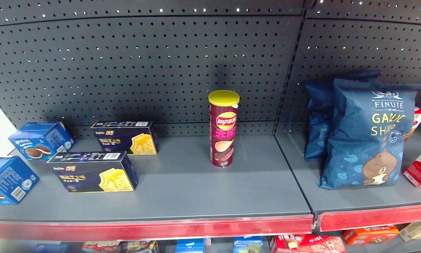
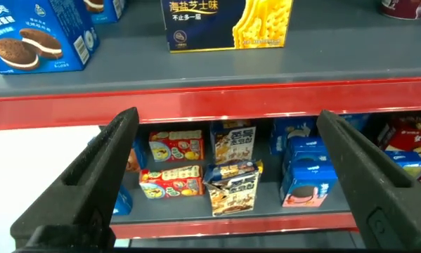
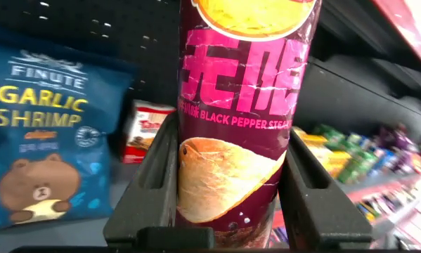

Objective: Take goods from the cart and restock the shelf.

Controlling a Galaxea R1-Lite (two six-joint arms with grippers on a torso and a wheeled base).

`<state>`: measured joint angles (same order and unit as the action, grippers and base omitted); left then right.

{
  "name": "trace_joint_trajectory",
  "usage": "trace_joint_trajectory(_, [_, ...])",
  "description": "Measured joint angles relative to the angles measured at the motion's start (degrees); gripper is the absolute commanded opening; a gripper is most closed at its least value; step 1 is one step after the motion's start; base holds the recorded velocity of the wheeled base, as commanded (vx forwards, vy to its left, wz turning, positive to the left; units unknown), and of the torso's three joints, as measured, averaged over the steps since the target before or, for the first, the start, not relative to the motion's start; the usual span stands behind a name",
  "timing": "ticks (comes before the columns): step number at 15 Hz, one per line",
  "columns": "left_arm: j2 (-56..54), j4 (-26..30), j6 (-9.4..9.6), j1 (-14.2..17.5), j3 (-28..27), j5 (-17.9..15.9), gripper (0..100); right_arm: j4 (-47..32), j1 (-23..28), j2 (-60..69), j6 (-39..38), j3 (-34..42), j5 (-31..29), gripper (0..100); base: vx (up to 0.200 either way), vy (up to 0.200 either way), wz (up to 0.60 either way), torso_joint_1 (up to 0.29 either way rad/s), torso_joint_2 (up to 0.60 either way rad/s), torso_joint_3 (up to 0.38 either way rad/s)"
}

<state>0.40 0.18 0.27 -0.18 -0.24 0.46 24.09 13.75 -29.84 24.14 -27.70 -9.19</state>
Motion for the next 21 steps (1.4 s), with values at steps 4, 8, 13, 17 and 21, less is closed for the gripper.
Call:
trace_joint_trajectory(4, [0.01, 0.0, 0.33, -0.02, -0.49, -0.51, 100, -1.89, 0.35, 1.54, 0.0, -0.94, -3.85, 0, 0.0, 0.0, 0.0, 0.0, 0.0, 0.0])
trace_joint_trajectory(8, [6.56, 0.09, -1.61, -1.6, -12.96, -4.69, 100, -21.09, -0.04, 5.57, -2.27, -7.67, -5.28, 0, 0.0, 0.0, 0.0, 0.0, 0.0, 0.0])
trace_joint_trajectory(13, [35.54, -1.29, -1.9, -8.0, -43.19, -15.35, 100, -36.32, 0.22, 13.18, -3.32, -11.67, -7.3, 0, 0.0, 0.0, 0.0, 0.0, 0.0, 0.0])
trace_joint_trajectory(17, [57.98, -11.62, -4.91, -16.49, -55.32, -29.33, 100, -41.44, 1.23, 17.31, -3.25, -15.02, -11.65, 0, 0.0, 0.0, 0.0, 0.0, 0.0, 0.0])
trace_joint_trajectory(21, [73.02, -25.14, -6.14, -18.4, -52.76, -36.43, 100, -45.13, 1.97, 18.58, -2.84, -19.9, -15.52, 0, 0.0, 0.0, 0.0, 0.0, 0.0, 0.0])
